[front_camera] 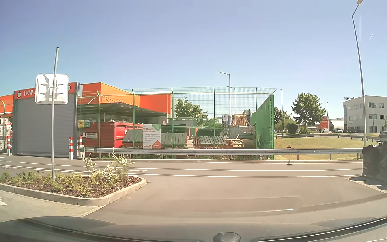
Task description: Follow the waypoints while adhering to traffic rules and regulations
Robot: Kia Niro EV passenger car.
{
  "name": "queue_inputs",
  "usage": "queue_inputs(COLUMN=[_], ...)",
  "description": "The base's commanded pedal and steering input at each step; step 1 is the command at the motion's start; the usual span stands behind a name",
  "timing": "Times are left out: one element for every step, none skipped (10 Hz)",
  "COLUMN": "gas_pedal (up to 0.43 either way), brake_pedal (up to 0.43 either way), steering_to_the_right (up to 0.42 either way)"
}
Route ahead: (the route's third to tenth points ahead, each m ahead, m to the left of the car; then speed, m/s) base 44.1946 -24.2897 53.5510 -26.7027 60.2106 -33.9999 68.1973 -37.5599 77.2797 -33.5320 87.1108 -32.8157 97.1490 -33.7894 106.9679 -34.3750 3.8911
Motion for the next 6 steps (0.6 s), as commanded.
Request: queue_inputs(gas_pedal=[0.0,0.0,0.0,0.0,0.0,0.0], brake_pedal=[0.03,0.03,0.03,0.03,0.03,0.03], steering_to_the_right=[0.06,0.063,0.066,0.075,0.085,0.097])
